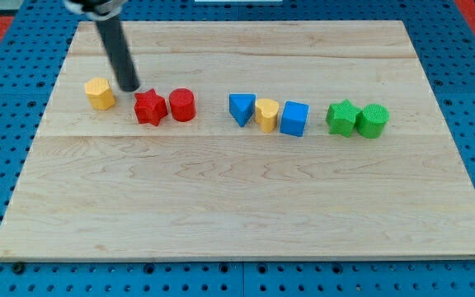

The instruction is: Slightly move the yellow hexagon toward the red star

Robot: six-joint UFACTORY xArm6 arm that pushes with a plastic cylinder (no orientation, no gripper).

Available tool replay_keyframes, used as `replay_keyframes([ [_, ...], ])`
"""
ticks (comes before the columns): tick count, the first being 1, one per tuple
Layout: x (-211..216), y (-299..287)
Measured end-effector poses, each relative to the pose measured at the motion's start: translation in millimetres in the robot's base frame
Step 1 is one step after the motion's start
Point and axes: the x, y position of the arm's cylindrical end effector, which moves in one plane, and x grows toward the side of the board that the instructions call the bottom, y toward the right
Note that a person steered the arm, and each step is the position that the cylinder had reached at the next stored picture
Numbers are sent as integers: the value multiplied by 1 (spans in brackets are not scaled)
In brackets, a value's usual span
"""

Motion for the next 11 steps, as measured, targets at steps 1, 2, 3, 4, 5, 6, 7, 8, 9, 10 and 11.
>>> replay_keyframes([
  [1, -6, -23],
  [2, 11, -62],
  [3, 23, -70],
  [4, 23, -63],
  [5, -1, -40],
  [6, 5, -3],
  [7, 0, 70],
  [8, -1, 41],
  [9, 7, -10],
  [10, 40, -30],
  [11, 76, -34],
])
